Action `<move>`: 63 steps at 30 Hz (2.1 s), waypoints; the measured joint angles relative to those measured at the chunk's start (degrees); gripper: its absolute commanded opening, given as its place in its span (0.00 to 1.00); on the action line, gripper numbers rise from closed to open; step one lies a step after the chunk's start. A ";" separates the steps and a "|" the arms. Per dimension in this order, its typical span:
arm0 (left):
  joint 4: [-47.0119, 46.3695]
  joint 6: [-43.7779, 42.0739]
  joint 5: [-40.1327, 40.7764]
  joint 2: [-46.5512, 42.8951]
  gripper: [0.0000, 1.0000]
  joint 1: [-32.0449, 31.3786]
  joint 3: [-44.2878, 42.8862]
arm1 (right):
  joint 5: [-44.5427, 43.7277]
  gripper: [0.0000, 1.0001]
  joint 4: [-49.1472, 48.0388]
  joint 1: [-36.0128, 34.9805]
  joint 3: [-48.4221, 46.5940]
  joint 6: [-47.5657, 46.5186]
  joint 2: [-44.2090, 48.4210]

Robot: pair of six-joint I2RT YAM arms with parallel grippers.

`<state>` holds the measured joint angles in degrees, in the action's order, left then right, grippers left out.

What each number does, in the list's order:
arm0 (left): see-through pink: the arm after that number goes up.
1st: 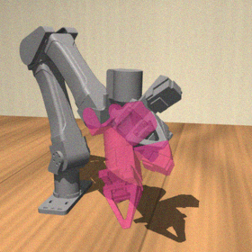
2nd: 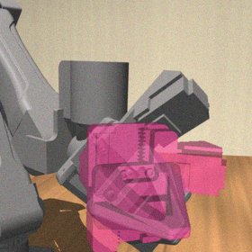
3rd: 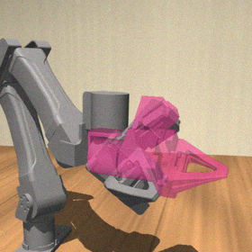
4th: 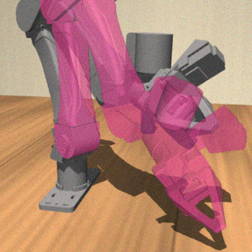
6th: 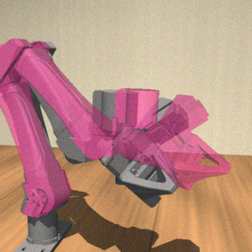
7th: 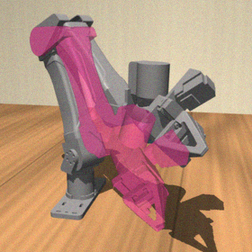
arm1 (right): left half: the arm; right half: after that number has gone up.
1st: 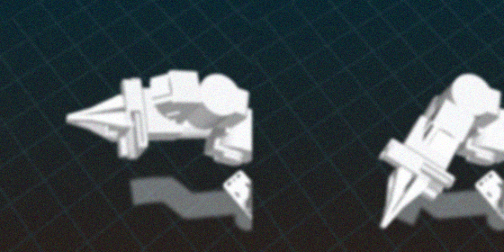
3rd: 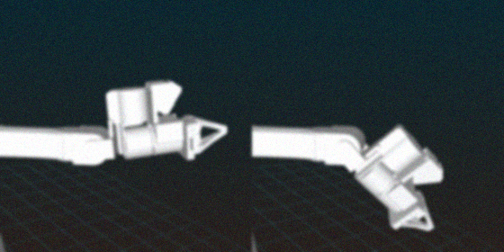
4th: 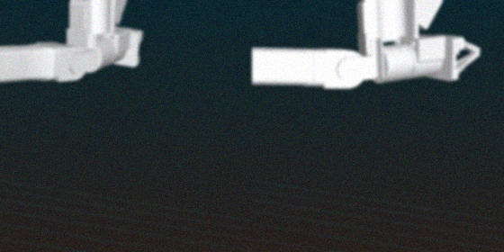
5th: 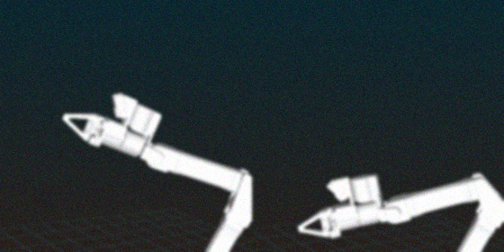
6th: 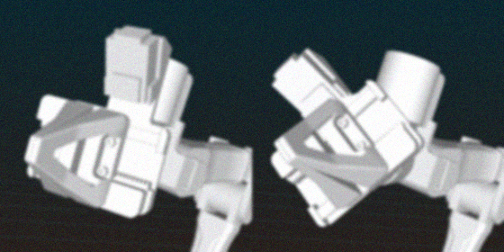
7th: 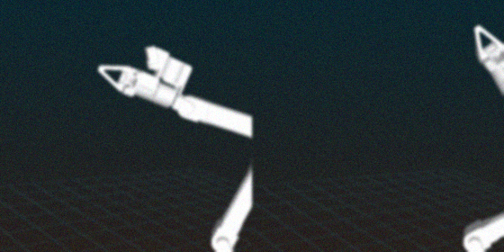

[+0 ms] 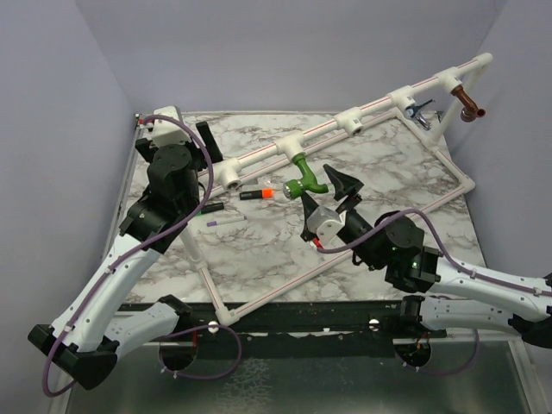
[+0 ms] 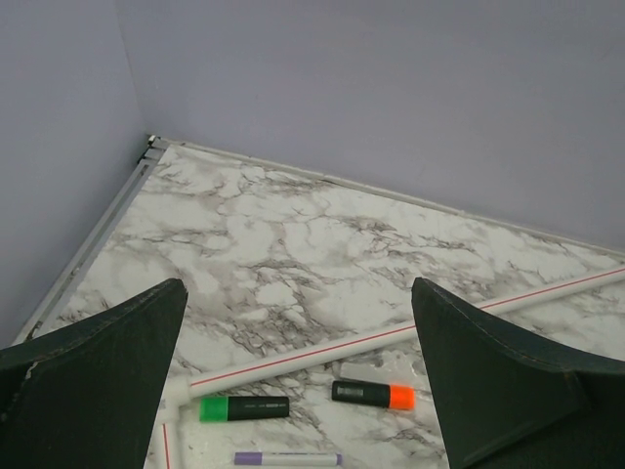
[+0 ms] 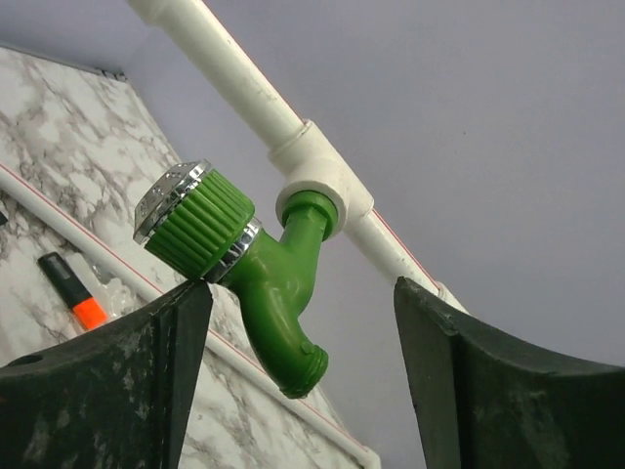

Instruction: Install the water faucets

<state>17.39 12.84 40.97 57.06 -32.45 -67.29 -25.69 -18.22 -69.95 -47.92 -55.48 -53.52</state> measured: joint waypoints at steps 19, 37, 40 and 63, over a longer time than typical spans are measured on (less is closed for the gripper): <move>2.99 1.97 -0.09 1.18 0.99 0.11 -2.05 | 5.81 0.84 8.13 -0.24 -4.37 -25.20 -4.66; 4.22 2.34 -0.13 1.42 0.99 0.11 -2.67 | 4.17 0.15 2.45 -0.24 -2.47 -29.55 -7.23; 4.28 2.36 -0.13 1.44 0.99 0.11 -2.67 | 3.67 0.01 1.97 -0.24 -2.25 -29.42 -7.28; 2.97 1.33 -0.09 1.05 0.99 0.46 -1.55 | -0.94 0.01 -4.39 -1.33 -3.50 -6.40 -8.87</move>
<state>20.36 14.17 40.88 58.11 -31.99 -68.84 -26.63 -22.61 -71.29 -51.42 -61.89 -62.39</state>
